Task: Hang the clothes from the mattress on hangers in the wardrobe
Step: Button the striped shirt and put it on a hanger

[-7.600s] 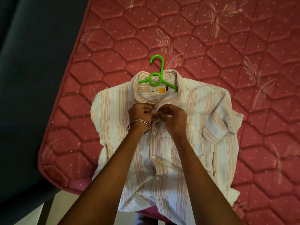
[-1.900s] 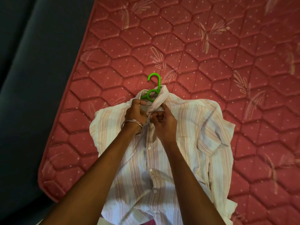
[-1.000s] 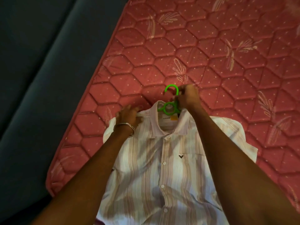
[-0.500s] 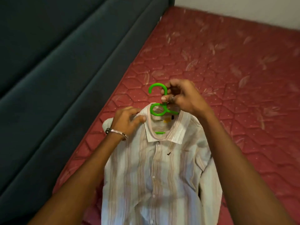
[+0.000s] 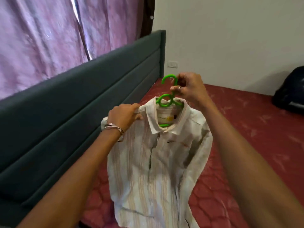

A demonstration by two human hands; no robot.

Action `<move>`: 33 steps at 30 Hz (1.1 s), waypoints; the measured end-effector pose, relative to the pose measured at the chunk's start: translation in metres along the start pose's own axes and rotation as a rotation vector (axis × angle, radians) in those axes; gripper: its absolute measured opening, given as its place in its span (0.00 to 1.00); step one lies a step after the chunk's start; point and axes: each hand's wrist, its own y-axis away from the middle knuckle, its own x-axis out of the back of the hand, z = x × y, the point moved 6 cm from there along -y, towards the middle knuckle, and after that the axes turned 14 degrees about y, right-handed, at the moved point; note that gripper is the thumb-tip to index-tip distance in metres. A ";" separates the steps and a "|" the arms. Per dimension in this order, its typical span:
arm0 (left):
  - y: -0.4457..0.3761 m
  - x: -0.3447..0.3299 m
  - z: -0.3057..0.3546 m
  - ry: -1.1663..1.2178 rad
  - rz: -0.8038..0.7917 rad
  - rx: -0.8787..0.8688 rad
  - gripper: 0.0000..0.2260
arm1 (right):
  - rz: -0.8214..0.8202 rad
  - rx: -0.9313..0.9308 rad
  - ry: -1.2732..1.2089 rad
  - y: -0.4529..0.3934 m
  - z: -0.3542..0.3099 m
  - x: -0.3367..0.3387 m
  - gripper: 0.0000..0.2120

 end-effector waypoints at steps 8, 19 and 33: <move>0.040 0.066 -0.020 0.190 -0.239 0.187 0.09 | 0.166 -0.071 -0.074 0.028 -0.021 0.056 0.10; 0.055 0.102 -0.026 -0.264 0.198 -0.012 0.16 | 0.364 0.079 0.220 0.007 -0.052 0.088 0.04; -0.005 0.071 0.056 0.357 -0.038 -0.106 0.18 | -0.094 0.175 -0.184 0.001 -0.087 0.024 0.05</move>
